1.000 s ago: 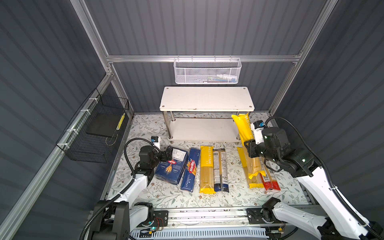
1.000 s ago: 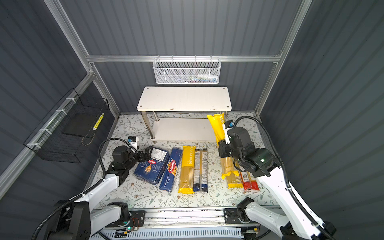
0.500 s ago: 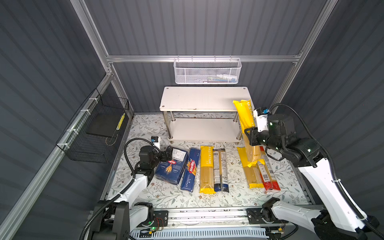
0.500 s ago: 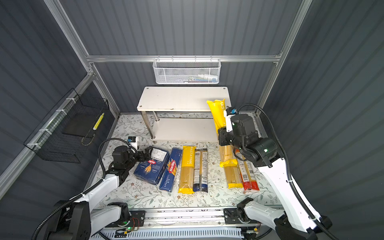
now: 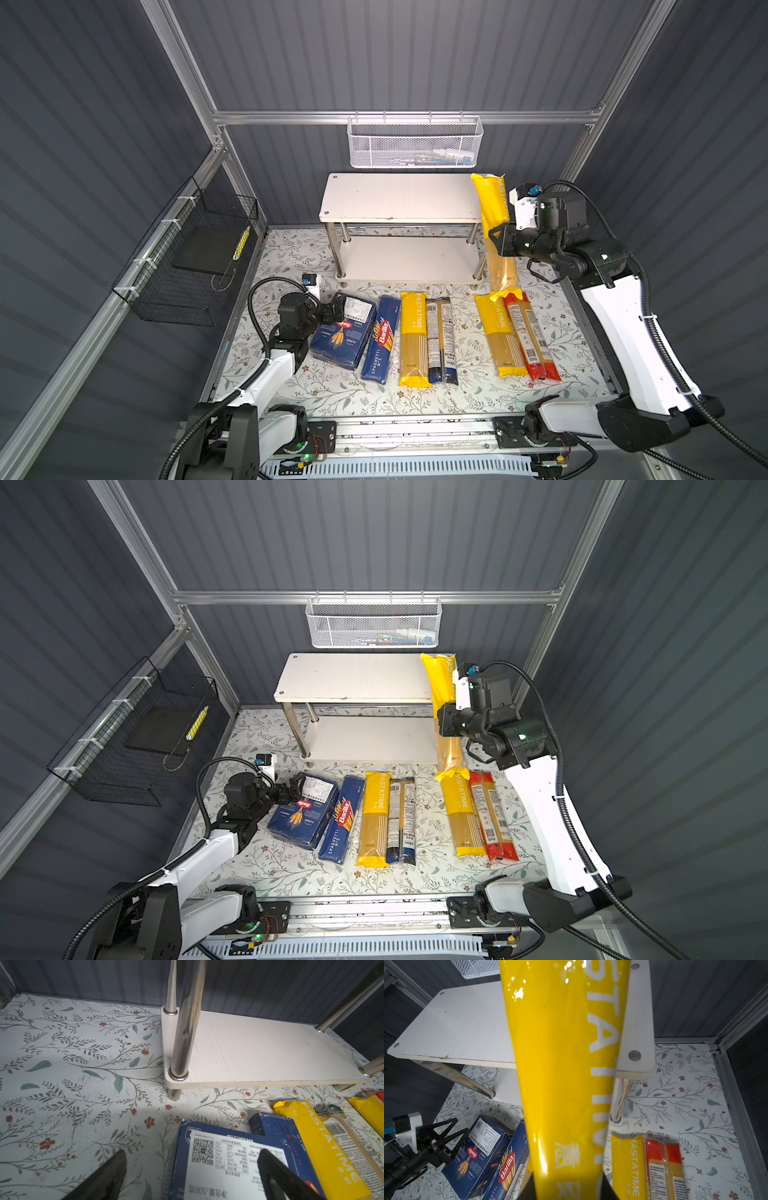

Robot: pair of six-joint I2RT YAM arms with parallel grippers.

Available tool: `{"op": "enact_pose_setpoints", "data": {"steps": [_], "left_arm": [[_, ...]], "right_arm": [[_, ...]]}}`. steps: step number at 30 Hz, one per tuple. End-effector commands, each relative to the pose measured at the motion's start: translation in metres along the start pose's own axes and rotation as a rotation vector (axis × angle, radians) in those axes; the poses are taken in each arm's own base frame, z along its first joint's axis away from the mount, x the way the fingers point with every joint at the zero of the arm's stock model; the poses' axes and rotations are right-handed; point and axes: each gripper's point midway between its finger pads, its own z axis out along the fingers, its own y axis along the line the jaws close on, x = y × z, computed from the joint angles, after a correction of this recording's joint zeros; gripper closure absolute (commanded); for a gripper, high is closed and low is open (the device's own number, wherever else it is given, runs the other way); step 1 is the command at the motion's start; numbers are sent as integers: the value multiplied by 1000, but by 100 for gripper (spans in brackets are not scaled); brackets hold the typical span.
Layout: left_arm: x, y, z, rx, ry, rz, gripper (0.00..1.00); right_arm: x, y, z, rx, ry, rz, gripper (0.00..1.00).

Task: Place and organize the pasta boxes and bags onto the shelf

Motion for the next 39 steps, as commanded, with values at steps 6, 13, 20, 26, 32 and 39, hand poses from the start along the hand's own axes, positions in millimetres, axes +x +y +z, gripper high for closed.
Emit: {"op": "enact_pose_setpoints", "data": {"steps": [6,13,20,26,32,39], "left_arm": [[-2,-1,-4,0,-27,-4,1],[-3,-1,-4,-1,-27,-6,1],[-2,-1,-4,-2,-24,-6,1],[-2,-1,-4,-1,-25,-6,1],[-3,-2,-4,1,-26,-6,1],[-2,-2,-4,4,-26,-2,1]], "right_arm": [[-79,26,-12,-140,-213,-6,78],[-97,22,8,-177,-204,16,77],[-111,11,29,-177,-195,33,77],[-122,-1,45,-171,-201,59,76],[-129,-15,53,-154,-208,98,74],[-126,-29,65,-127,-189,110,70]]}}
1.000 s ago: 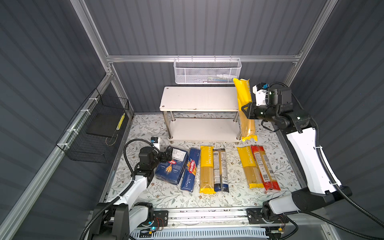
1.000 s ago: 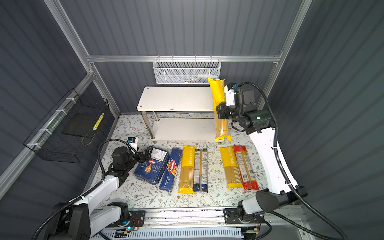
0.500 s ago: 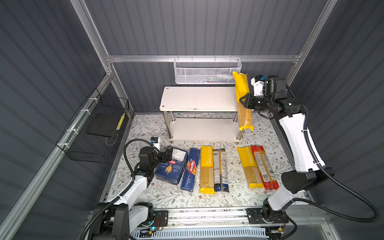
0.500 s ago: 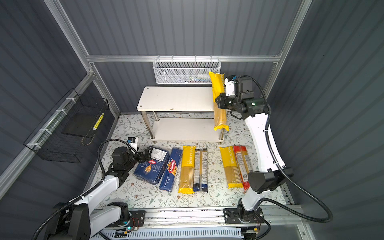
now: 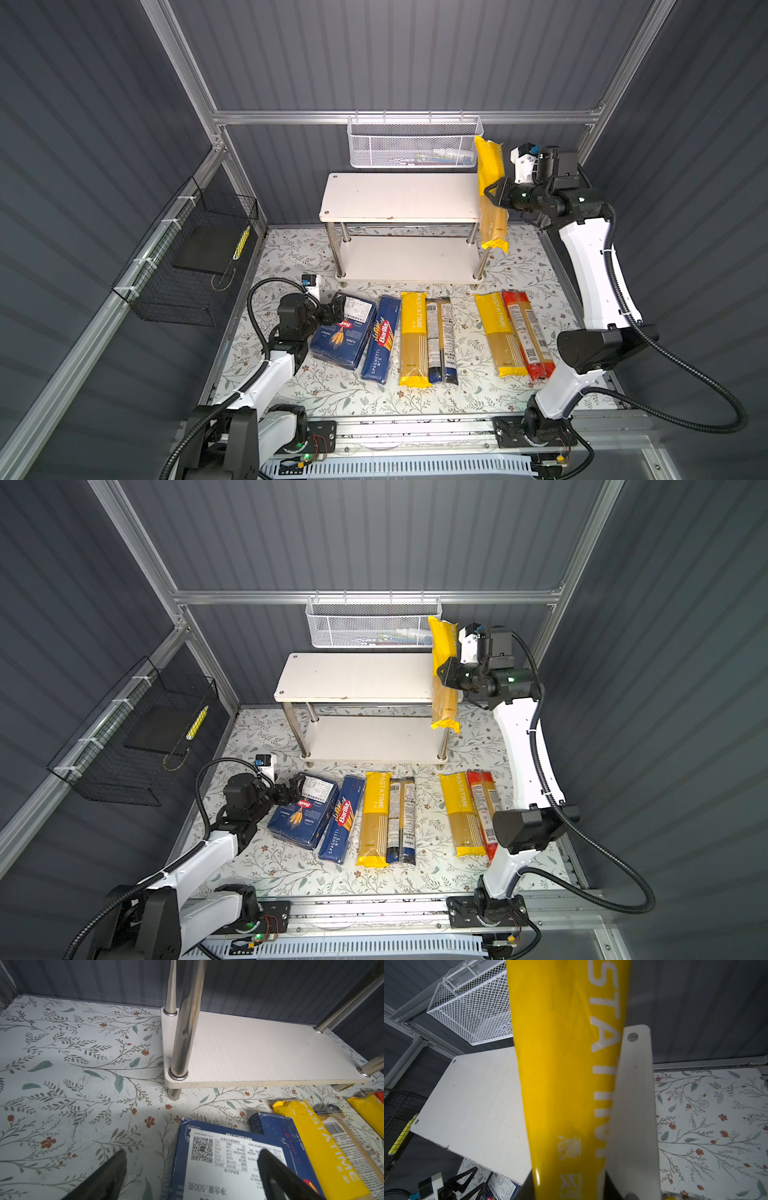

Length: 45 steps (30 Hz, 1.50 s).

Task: Place and organize the pasta boxes and bags onto the shelf

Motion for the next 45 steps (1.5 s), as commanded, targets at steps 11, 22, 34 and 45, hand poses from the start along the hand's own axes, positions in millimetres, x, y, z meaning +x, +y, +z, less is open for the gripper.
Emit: {"op": "enact_pose_setpoints", "data": {"steps": [11,22,34,45], "left_arm": [[-3,-2,-2,4,-24,-6,1],[-3,-2,-3,6,-27,-5,1],[-4,-4,-4,15,-30,-1,1],[-3,-4,-3,16,-28,2,1]], "right_arm": [[-36,0,-5,-46,-121,5,60],[-33,1,-20,-17,-117,-40,39],[1,51,-113,-184,-217,-139,10],[103,83,-187,-409,-192,-110,2]]}}
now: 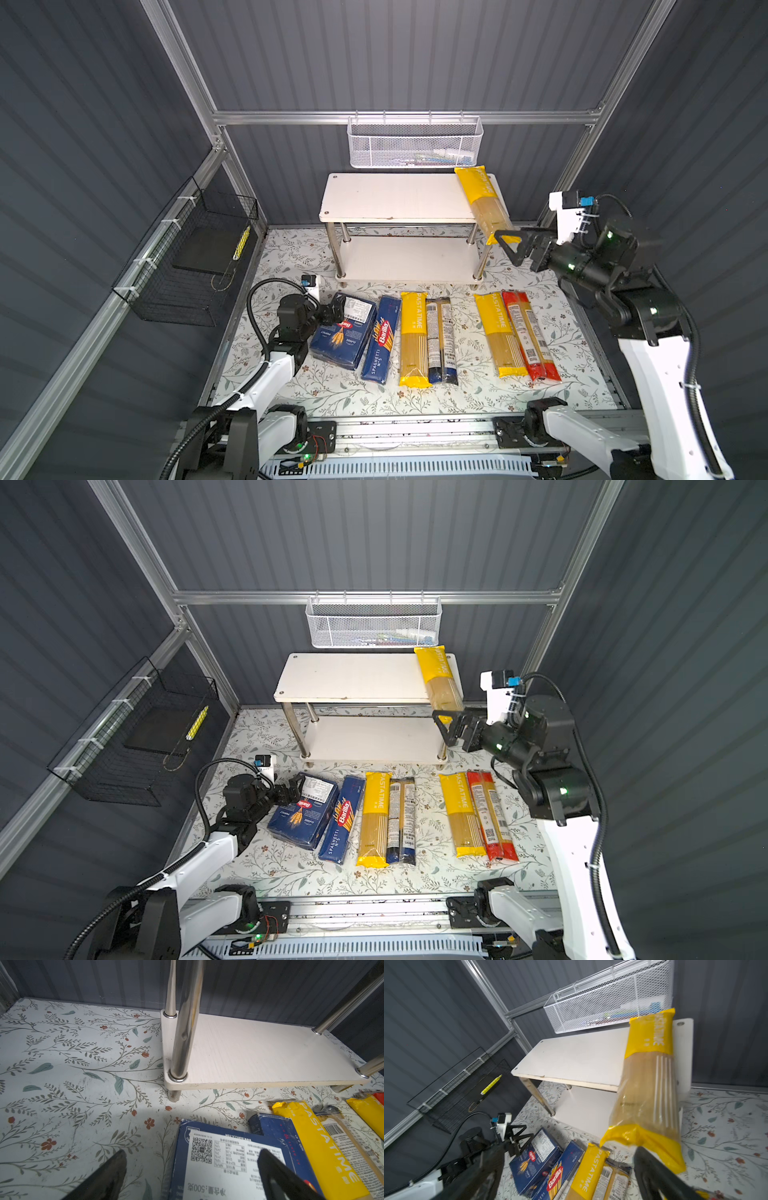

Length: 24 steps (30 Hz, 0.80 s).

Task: Place and organize the pasta boxes and bags onto the shelf

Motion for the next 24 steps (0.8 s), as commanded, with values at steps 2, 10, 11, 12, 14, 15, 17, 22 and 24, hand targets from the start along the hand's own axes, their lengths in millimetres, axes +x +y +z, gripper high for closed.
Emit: {"op": "enact_pose_setpoints", "data": {"steps": [2,10,11,12,14,15,17,22,24], "left_arm": [[-2,-3,-3,12,-17,-1,1],[-2,-3,-3,12,-20,-1,1],[-2,-3,-4,11,-21,0,1],[-2,-3,-4,11,-22,-1,1],[-3,-3,-4,8,-25,-1,1],[-3,-3,-5,8,-26,-1,1],[-3,-3,-5,8,-26,-3,1],[-2,-3,-4,9,-24,-1,1],[-2,-3,-5,9,-25,-2,1]], "right_arm": [[19,21,-18,-96,-12,24,2],[43,13,-22,-61,41,81,2],[45,13,-18,-73,52,96,2],[46,13,-15,-87,61,109,2],[46,13,-8,-109,71,122,3],[45,12,-6,-111,72,120,3],[45,9,-3,-99,73,116,3],[42,5,2,-89,71,106,3],[42,2,5,-76,75,100,3]]}}
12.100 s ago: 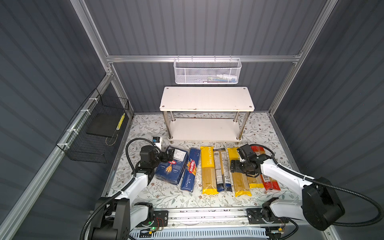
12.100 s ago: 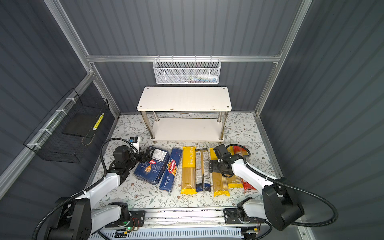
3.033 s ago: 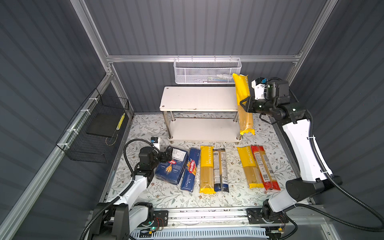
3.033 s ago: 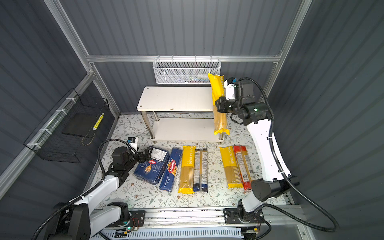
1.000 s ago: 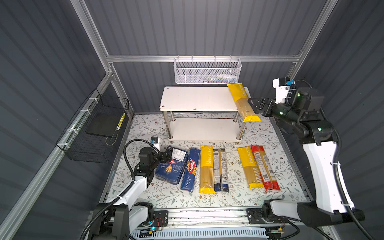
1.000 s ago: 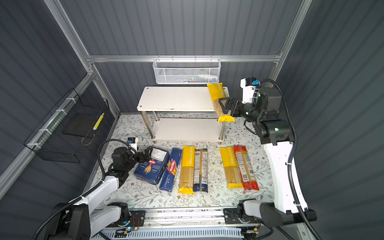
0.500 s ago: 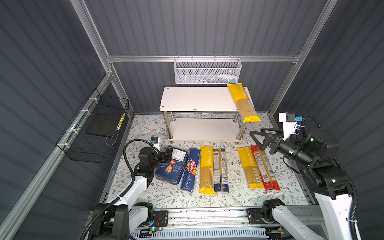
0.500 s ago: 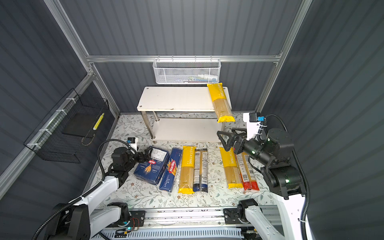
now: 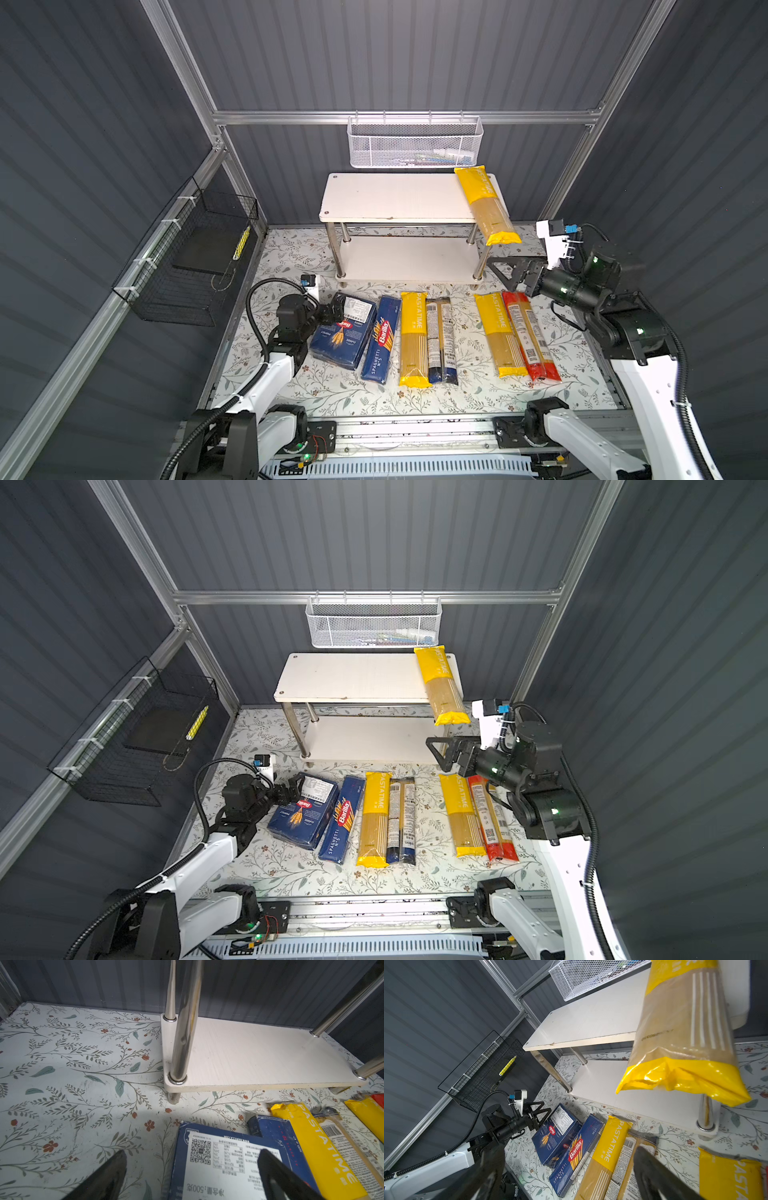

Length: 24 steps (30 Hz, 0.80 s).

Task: Place and organize the pasta boxes and bags onto the shelf
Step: 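Open the right gripper and draw it back from the placed yellow bag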

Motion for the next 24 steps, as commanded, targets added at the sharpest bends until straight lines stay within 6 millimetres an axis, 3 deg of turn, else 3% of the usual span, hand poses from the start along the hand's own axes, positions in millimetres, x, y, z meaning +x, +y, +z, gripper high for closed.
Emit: {"op": "enact_pose_setpoints", "data": {"steps": [1,24], "left_arm": [[1,-2,-3,8,-13,-5,1],[0,-2,-3,5,-14,-8,1]], "right_arm": [[-5,3,2,-13,-12,-29,3],[-29,-4,27,-14,-15,-55,3]]}}
